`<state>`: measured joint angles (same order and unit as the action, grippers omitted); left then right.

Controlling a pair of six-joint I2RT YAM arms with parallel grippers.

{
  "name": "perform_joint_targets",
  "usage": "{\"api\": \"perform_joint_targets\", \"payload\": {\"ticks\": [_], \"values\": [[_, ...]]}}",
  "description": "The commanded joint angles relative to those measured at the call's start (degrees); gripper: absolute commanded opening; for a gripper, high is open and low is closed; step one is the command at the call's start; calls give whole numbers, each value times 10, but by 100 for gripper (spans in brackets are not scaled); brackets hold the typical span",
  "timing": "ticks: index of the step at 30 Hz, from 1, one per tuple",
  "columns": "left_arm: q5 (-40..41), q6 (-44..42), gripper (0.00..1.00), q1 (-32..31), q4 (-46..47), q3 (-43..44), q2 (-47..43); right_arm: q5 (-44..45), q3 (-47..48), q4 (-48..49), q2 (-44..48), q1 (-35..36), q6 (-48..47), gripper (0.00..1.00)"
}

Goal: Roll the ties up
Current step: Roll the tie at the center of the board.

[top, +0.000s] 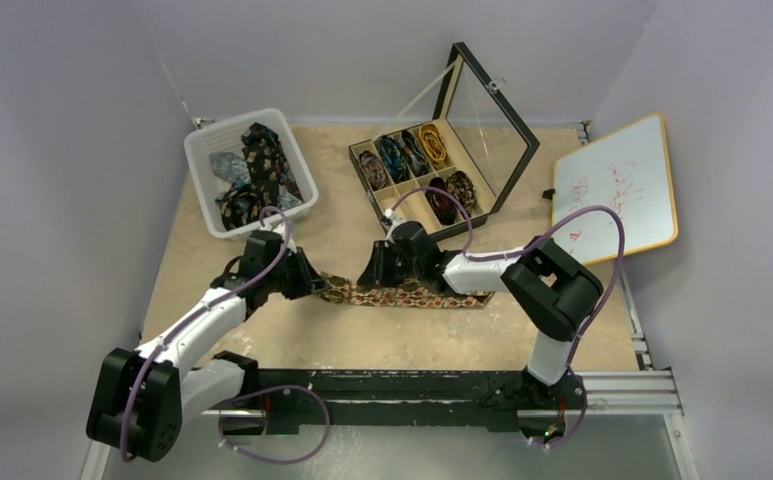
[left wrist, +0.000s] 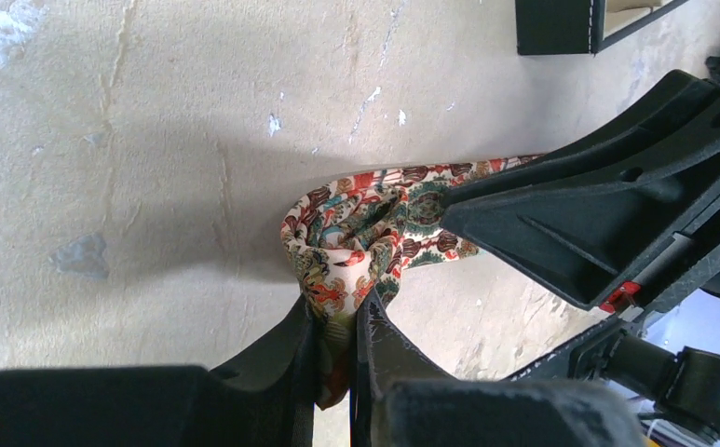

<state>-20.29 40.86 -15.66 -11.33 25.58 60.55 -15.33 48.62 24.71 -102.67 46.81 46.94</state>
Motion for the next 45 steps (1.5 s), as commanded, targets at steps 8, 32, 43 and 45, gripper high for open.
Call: {"api": "perform_joint_targets", "payload": {"ticks": [8, 32, 43, 45], "values": [[250, 11, 0, -129, -168, 135, 63, 22, 11, -18, -1, -1, -17, 22], [574, 157, 0, -339, -419, 321, 220, 117, -58, -49, 125, -7, 16, 25], [603, 192, 0, -394, -461, 386, 315, 125, -117, -30, 174, -46, 37, 28], [602, 190, 0, -400, -462, 396, 331, 116, -126, -23, 179, -56, 40, 28]]}}
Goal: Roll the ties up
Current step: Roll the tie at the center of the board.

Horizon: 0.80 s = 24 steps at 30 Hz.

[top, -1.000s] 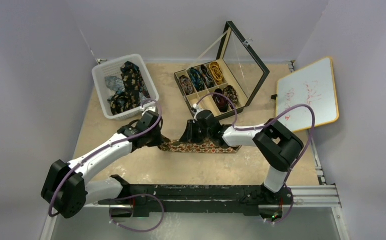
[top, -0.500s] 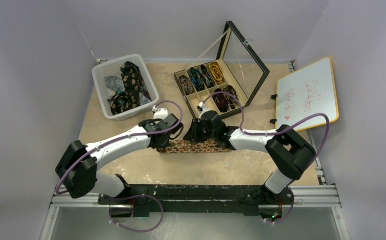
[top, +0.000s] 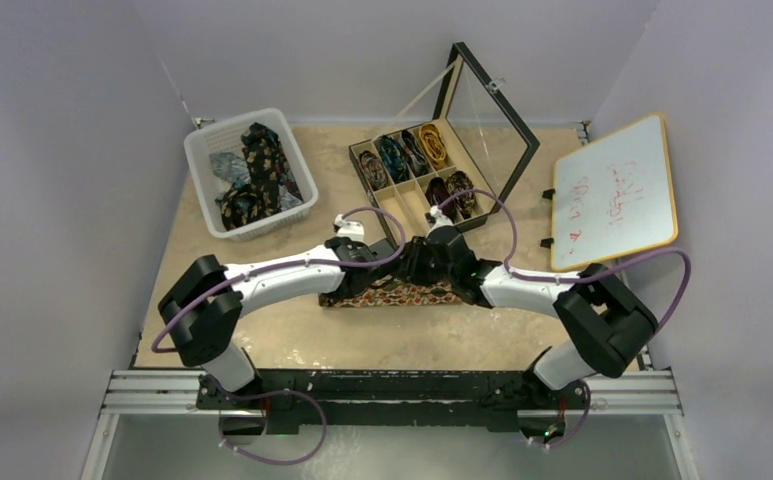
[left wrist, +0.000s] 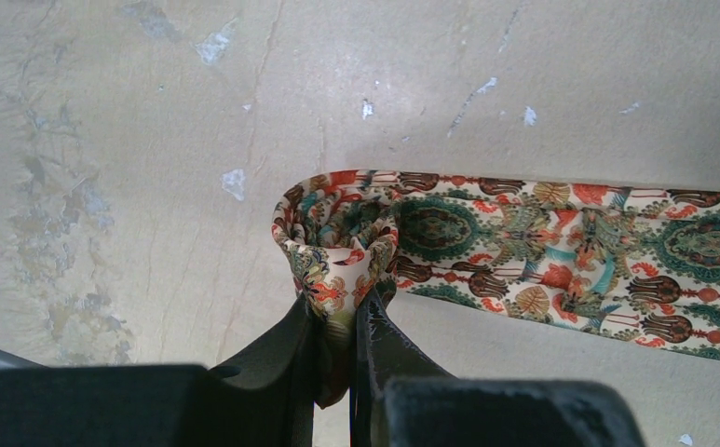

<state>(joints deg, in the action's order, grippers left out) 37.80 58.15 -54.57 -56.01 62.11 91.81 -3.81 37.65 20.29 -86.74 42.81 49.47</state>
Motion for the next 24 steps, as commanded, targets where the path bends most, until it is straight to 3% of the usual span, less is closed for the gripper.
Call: {"api": "perform_joint_targets", "payload": {"ticks": [1, 6, 14, 17, 20, 24], "values": [[20, 15, 3, -14, -13, 36, 25, -5, -21, 24, 22, -21, 15, 29], [2, -20, 14, -21, 17, 55, 55, -22, -31, 29, 25, -36, 14, 30], [-94, -133, 49, -21, 165, 37, 49, -60, -47, 52, 23, -52, 15, 34], [-144, -153, 55, -11, 203, 28, 35, -78, -52, 65, 27, -52, 11, 36], [-175, -144, 56, 9, 219, 3, -23, -87, -50, 62, 35, -52, 0, 41], [-291, -175, 59, 87, 301, -100, -190, -116, -35, 67, 36, -52, -31, 50]]}}
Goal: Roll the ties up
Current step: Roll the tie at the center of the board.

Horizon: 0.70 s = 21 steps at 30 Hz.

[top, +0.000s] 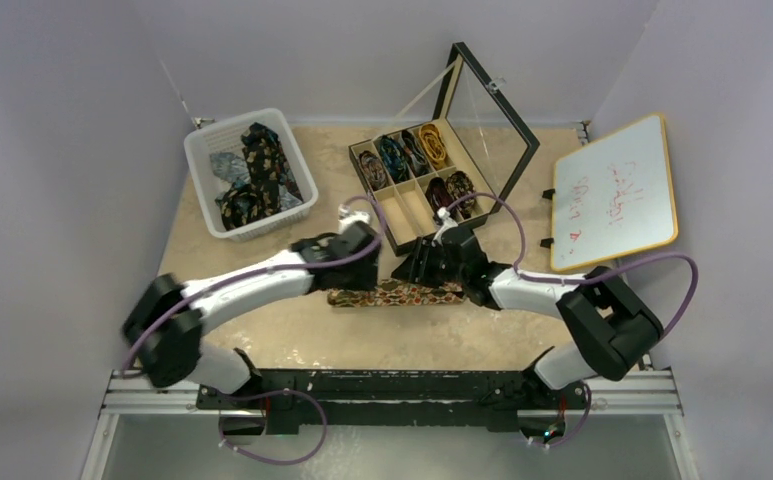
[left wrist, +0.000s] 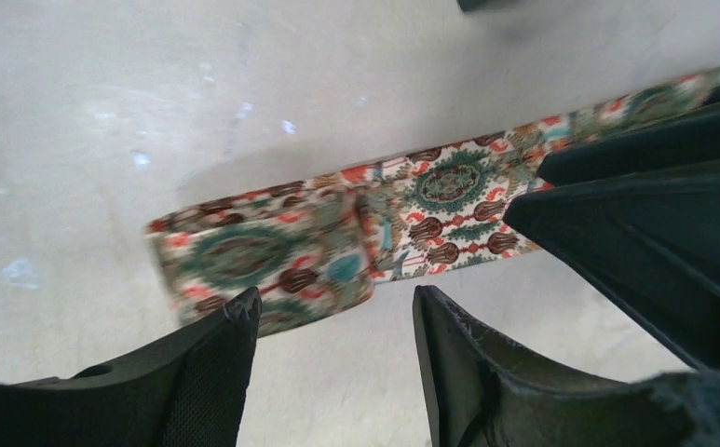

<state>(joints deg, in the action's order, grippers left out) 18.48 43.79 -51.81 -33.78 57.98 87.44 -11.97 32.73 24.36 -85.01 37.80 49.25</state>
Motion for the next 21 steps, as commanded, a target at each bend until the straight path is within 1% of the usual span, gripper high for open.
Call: {"api": "perform_joint_targets", "payload": {"ticks": [1, 4, 5, 8, 10, 12, 13, 15, 18, 21], "values": [[-101, -34, 60, 69, 87, -77, -188, -42, 18, 41, 14, -2, -28, 51], [-114, -47, 66, 97, 96, -119, -286, -84, 25, 82, -11, 0, -13, 54], [-119, -50, 67, 107, 93, -125, -296, -95, 28, 93, -22, 2, -9, 55], [-134, -55, 67, 142, 57, -129, -283, -101, 57, 98, -51, 24, -10, 57], [-155, -48, 68, 174, 53, -142, -270, -98, 80, 95, -71, 36, -11, 58], [-200, -42, 68, 219, 76, -173, -271, -97, 97, 92, -95, 44, -10, 58], [-229, -42, 68, 254, 95, -192, -277, -98, 107, 89, -105, 48, -12, 58], [-291, -41, 69, 301, 132, -224, -287, -93, 123, 78, -120, 56, -15, 56], [-350, -45, 70, 339, 171, -257, -304, -84, 134, 73, -132, 66, -15, 54], [-387, -46, 75, 370, 191, -280, -314, -79, 141, 56, -150, 67, -18, 52]]}}
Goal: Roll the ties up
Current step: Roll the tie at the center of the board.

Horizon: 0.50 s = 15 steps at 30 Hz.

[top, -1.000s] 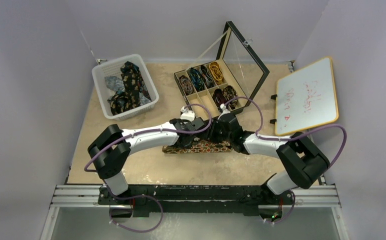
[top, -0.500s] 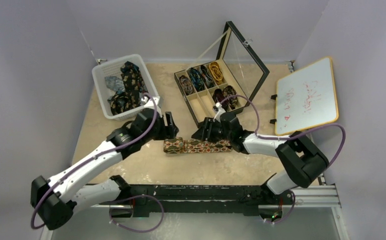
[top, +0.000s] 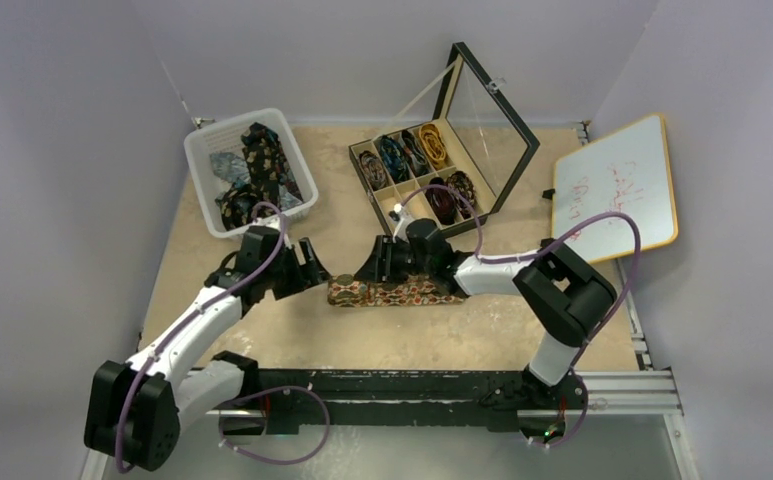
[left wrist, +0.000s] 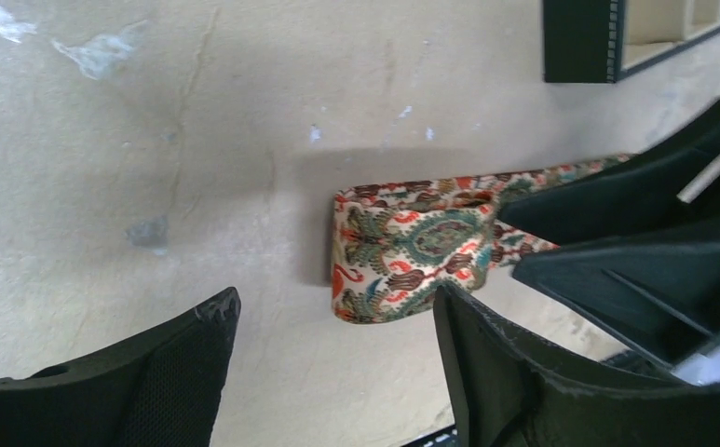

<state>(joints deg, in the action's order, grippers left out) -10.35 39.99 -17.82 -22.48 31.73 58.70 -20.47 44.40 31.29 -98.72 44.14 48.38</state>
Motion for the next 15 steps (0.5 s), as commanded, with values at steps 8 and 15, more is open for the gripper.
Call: {"api": "perform_joint_targets", "payload": {"ticks": [8, 15], "values": [[-150, 17, 80, 61, 135, -60, -11, 7, 33, -28, -45, 4, -19, 39], [-157, 39, 83, 64, 169, -84, 1, 17, 29, -48, -50, 5, -20, 28]]}}
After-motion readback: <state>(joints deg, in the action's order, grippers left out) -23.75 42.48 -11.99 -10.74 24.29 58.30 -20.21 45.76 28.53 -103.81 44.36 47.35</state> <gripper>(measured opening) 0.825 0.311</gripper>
